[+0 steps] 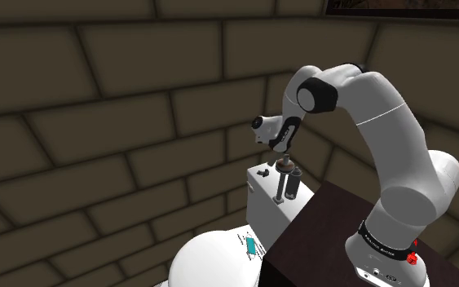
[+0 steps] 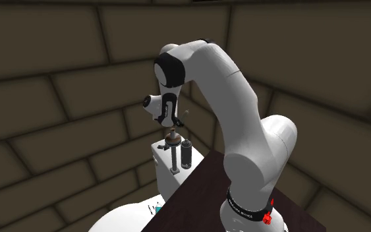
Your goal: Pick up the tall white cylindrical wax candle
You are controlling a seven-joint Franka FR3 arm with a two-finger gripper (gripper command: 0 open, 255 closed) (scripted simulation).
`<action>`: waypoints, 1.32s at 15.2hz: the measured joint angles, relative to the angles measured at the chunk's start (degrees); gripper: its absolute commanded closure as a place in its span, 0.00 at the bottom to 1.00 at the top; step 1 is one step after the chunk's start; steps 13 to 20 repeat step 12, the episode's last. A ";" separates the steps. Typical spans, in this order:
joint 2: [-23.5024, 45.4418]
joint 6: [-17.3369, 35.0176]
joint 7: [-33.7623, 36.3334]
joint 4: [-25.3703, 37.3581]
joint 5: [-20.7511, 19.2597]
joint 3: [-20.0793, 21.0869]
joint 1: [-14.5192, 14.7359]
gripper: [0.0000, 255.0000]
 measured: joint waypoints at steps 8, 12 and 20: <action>-5.53 -1.99 -2.72 -2.77 0.73 0.18 0.13 1.00; -8.06 -3.19 -4.16 -3.76 1.26 0.36 0.24 1.00; -8.06 -3.19 -4.16 -3.76 1.26 0.36 0.24 1.00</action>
